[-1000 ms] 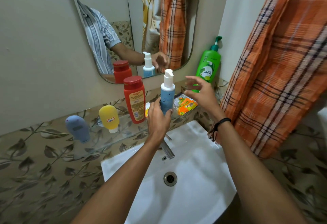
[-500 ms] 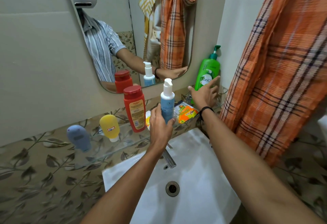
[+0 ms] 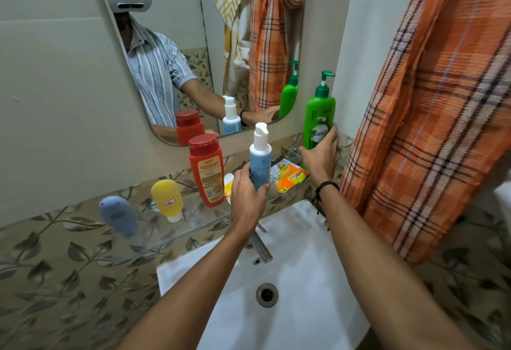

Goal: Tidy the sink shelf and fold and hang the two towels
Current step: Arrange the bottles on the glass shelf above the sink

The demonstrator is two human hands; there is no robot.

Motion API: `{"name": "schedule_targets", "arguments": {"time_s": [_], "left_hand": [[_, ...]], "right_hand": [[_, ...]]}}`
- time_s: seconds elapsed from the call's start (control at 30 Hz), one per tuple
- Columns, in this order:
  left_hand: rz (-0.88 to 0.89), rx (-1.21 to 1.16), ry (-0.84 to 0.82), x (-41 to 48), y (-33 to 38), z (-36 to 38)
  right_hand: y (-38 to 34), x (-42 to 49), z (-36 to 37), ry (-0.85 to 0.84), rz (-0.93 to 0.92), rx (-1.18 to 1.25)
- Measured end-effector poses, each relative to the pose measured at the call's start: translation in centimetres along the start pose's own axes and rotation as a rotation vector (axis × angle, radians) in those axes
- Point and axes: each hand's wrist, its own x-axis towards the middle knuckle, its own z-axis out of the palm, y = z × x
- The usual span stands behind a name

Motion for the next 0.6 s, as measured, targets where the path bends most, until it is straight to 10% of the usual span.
{"name": "schedule_targets", "arguments": {"time_s": [0.6], "left_hand": [[-0.019,-0.014,-0.004,-0.4,0.7,-0.4]], "right_hand": [[1.6,-1.4,-1.6,-0.108,0.064,0.244]]}}
